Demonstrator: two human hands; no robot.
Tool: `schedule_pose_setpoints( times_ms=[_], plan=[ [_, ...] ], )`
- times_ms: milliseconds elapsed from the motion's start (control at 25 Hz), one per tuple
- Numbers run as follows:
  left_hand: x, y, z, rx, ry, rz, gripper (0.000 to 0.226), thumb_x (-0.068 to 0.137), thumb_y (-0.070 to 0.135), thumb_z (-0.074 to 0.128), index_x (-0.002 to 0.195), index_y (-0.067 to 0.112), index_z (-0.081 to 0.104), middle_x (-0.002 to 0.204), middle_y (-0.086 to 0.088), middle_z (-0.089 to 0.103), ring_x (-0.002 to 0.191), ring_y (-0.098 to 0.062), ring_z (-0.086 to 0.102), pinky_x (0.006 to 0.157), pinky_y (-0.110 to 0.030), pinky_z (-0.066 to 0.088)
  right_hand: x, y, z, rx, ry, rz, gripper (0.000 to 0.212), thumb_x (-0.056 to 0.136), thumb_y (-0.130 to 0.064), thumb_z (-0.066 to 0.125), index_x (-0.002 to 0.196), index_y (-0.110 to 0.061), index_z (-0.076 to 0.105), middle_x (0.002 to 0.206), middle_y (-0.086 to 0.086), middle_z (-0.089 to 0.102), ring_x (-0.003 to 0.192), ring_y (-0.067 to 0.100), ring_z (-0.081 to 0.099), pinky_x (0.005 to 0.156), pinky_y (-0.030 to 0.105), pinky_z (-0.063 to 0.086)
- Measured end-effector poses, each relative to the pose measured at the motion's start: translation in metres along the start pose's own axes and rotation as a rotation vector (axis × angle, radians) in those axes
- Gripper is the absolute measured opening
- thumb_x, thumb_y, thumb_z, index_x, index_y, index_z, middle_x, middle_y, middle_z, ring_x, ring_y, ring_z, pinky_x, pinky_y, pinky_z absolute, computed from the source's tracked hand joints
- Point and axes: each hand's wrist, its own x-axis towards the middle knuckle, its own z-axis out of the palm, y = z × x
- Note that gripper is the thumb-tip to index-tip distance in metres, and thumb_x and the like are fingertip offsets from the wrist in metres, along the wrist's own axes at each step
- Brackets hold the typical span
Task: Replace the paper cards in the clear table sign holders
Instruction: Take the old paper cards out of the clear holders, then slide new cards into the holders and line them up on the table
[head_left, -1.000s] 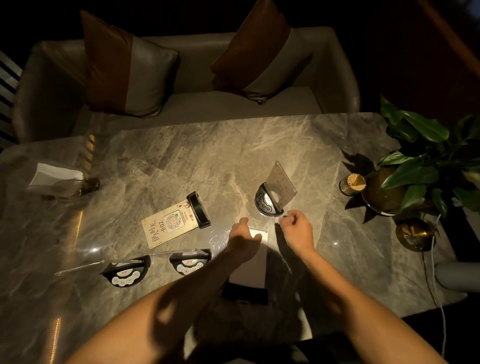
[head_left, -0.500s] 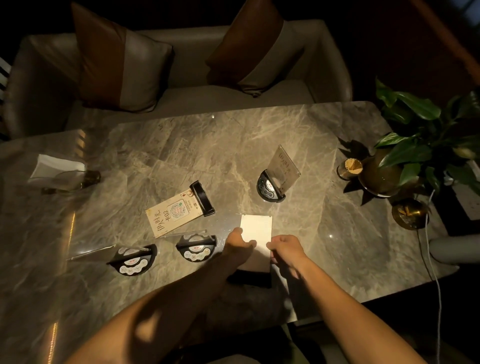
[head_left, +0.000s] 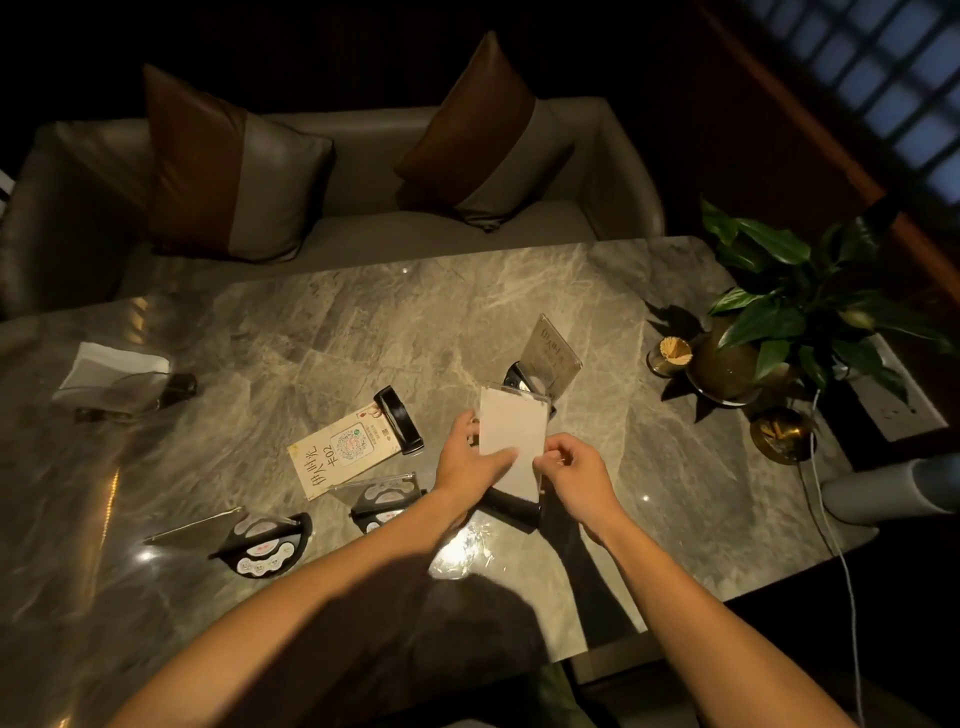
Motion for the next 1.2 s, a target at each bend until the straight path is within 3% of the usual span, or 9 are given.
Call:
schedule_pose_setpoints(
  times_ms=[120, 240, 360, 520, 720, 840, 920, 1040, 1200],
  plan=[
    [0.002, 0.013, -0.006, 0.106, 0.021, 0.116, 0.034, 0.091, 0.019, 0.069, 0.124, 0.013, 0.062, 0.115, -0.002, 0.068, 0.095, -0.01, 0.064, 0.073, -0.01, 0.05, 0.0, 0.006, 0.001, 0.024, 0.068, -0.024, 0.011, 0.089, 0.001, 0.062, 0.087, -0.008, 0.069, 0.073, 0.003, 0.063, 0.07, 0.014, 0.058, 0.073, 0.037, 0.051],
    [0.003, 0.01, -0.011, 0.149, 0.037, 0.166, 0.02, 0.095, 0.023, 0.064, 0.111, 0.011, 0.069, 0.109, -0.001, 0.07, 0.101, -0.016, 0.064, 0.083, -0.021, 0.051, 0.004, 0.01, 0.004, 0.057, 0.101, 0.0, 0.012, 0.091, -0.004, 0.064, 0.086, -0.013, 0.07, 0.075, 0.002, 0.067, 0.072, 0.016, 0.061, 0.077, 0.043, 0.054],
    [-0.001, 0.007, -0.01, 0.174, 0.035, 0.189, 0.017, 0.095, 0.023, 0.064, 0.106, 0.011, 0.07, 0.104, 0.001, 0.072, 0.095, -0.008, 0.064, 0.076, -0.006, 0.045, 0.006, 0.019, 0.005, 0.03, 0.086, 0.015, 0.008, 0.091, -0.009, 0.066, 0.085, -0.013, 0.069, 0.078, 0.005, 0.07, 0.073, 0.02, 0.063, 0.081, 0.05, 0.056],
    [-0.006, 0.002, -0.008, 0.19, -0.04, 0.149, 0.021, 0.093, 0.024, 0.066, 0.111, 0.014, 0.07, 0.105, 0.001, 0.073, 0.097, -0.014, 0.068, 0.078, -0.017, 0.052, 0.001, 0.025, 0.005, -0.027, 0.097, 0.037, 0.008, 0.09, -0.008, 0.067, 0.095, -0.002, 0.068, 0.085, 0.014, 0.073, 0.081, 0.032, 0.069, 0.083, 0.052, 0.056],
    [-0.021, 0.028, -0.017, 0.244, -0.151, 0.164, 0.037, 0.09, 0.026, 0.07, 0.125, 0.017, 0.064, 0.113, 0.006, 0.064, 0.104, -0.008, 0.06, 0.078, -0.008, 0.042, -0.012, 0.028, 0.014, -0.021, 0.107, 0.169, 0.012, 0.089, -0.014, 0.07, 0.099, -0.009, 0.069, 0.091, 0.01, 0.074, 0.084, 0.029, 0.07, 0.077, 0.043, 0.055],
    [-0.027, 0.057, -0.04, 0.287, -0.29, 0.178, 0.055, 0.084, 0.042, 0.073, 0.134, 0.024, 0.058, 0.126, 0.005, 0.061, 0.112, -0.014, 0.062, 0.094, -0.03, 0.053, -0.027, 0.015, 0.025, -0.06, 0.02, 0.295, 0.017, 0.09, -0.019, 0.071, 0.095, -0.004, 0.072, 0.087, 0.015, 0.075, 0.073, 0.021, 0.065, 0.071, 0.036, 0.051],
    [-0.029, 0.077, -0.062, 0.33, -0.321, 0.217, 0.057, 0.081, 0.048, 0.073, 0.132, 0.026, 0.06, 0.123, 0.006, 0.063, 0.103, -0.016, 0.067, 0.092, -0.039, 0.057, -0.038, -0.007, 0.031, -0.027, -0.087, 0.268, 0.016, 0.093, -0.018, 0.069, 0.089, -0.004, 0.075, 0.08, 0.014, 0.073, 0.072, 0.021, 0.064, 0.073, 0.038, 0.053],
    [-0.025, 0.109, -0.106, 0.365, -0.27, 0.333, 0.044, 0.086, 0.042, 0.072, 0.124, 0.021, 0.066, 0.11, 0.007, 0.068, 0.095, -0.006, 0.065, 0.09, -0.029, 0.052, -0.053, -0.056, 0.046, 0.085, -0.228, 0.156, 0.019, 0.096, -0.017, 0.065, 0.095, 0.0, 0.074, 0.085, 0.018, 0.074, 0.08, 0.026, 0.069, 0.086, 0.046, 0.057],
    [-0.004, 0.123, -0.169, 0.231, -0.031, 0.259, 0.035, 0.088, 0.028, 0.073, 0.118, 0.013, 0.068, 0.096, -0.008, 0.066, 0.089, -0.016, 0.062, 0.085, -0.028, 0.048, -0.058, -0.125, 0.074, 0.157, -0.265, 0.024, 0.018, 0.098, -0.021, 0.064, 0.1, -0.007, 0.074, 0.097, 0.016, 0.077, 0.089, 0.026, 0.074, 0.087, 0.043, 0.058]
  ],
)
